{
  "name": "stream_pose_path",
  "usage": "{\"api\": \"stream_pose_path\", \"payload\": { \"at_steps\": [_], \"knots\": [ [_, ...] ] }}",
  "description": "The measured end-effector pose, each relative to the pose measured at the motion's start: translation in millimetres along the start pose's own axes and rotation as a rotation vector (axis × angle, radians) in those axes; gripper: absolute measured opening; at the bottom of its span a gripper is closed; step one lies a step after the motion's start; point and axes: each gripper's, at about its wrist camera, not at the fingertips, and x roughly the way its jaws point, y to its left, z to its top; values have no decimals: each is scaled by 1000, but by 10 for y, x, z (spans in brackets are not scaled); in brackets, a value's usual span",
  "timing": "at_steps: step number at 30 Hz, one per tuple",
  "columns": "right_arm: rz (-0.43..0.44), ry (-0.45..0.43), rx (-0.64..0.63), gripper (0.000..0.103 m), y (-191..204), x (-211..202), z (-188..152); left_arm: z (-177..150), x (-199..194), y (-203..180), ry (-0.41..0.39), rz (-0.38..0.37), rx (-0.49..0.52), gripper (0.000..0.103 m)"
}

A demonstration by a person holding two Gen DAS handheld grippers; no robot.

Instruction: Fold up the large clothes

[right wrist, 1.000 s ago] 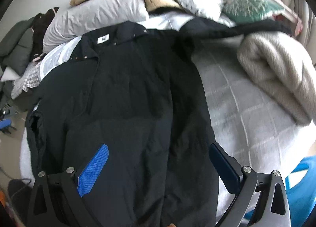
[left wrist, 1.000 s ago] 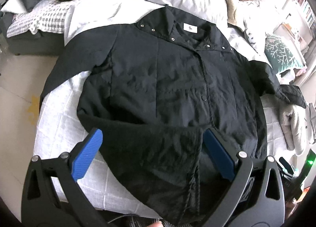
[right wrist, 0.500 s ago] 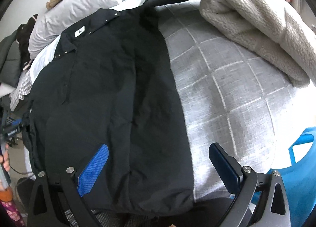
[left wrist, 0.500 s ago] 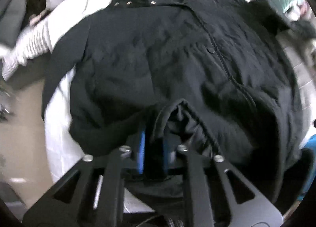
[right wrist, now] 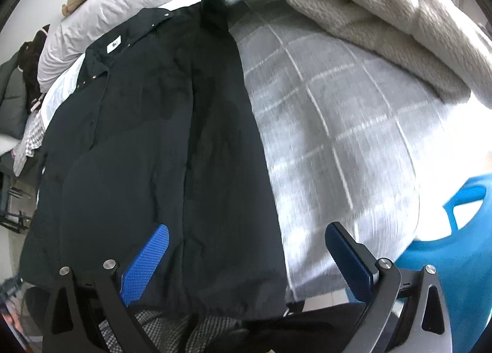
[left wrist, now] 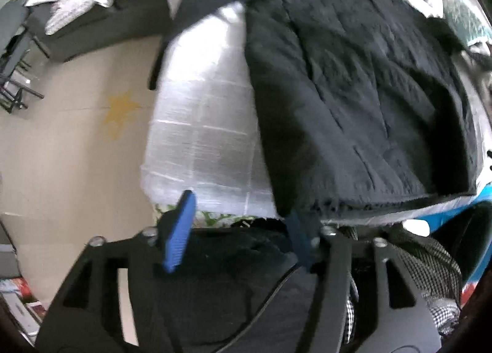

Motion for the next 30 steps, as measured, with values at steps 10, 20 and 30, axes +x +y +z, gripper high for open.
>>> {"api": "stream_pose_path", "payload": {
  "at_steps": [10, 20, 30],
  "knots": [
    [-10, 5, -53, 103, 179, -112, -393, -86, -479, -683, -211, -119, 239, 85],
    [-40, 115, 4, 26, 70, 569, -259, 49, 277, -1960, -80, -327, 483, 90],
    [-227, 24, -86, 24, -39, 221, -290, -226, 585, -2531, -80, -410, 718, 90]
  ]
}}
